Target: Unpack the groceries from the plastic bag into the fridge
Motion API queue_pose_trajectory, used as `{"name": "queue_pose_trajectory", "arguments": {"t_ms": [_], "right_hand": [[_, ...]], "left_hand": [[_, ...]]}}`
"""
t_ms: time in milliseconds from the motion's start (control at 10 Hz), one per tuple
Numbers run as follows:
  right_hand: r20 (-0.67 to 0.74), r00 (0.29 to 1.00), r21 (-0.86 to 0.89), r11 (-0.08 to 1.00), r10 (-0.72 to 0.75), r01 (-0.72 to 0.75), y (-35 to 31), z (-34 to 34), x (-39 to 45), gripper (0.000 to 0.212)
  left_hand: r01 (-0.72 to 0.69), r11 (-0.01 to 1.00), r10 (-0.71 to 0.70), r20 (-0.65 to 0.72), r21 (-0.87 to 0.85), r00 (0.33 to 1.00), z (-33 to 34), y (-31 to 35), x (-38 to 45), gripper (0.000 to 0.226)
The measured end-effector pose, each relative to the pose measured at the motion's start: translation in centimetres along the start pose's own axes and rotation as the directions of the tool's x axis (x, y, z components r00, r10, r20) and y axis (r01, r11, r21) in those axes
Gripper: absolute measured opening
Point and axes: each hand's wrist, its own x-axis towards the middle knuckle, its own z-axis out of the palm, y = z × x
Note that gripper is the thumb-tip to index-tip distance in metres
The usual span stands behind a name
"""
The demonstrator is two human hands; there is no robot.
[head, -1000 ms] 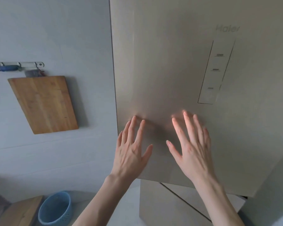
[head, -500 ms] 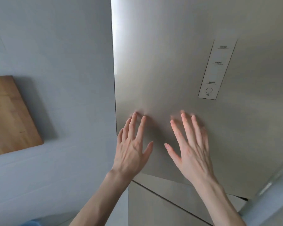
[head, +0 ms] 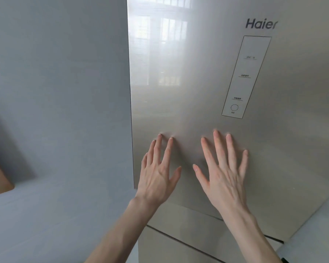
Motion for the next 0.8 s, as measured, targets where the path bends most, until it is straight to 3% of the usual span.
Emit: {"name": "queue_pose_trajectory", "arguments": {"t_ms": [200,500,800], "right_hand": [[0.019,1.000,-0.068,0.997,0.024,-0.022,-0.1,1.2,0.8,0.079],[0.008,1.000,-0.004,1.000,0.020,-0.020,-0.5,0.4,0.7,0.078],[-0.146,0.989,0.329,0.944,0.040,0.010,-2.1,-2.5,0.3,0.064]], "left_hand": [[-0.011,1.000,0.011,0.011,-0.023,1.000,0.7,-0.5,1.6,0.086],[-0.030,0.999,0.029,-0.026,-0.019,0.999,-0.6,-2.0,1.3,0.077],[0.059,0.993,-0.048,-0.113,0.097,0.992,-5.7,-3.2,-2.7,0.064]]}}
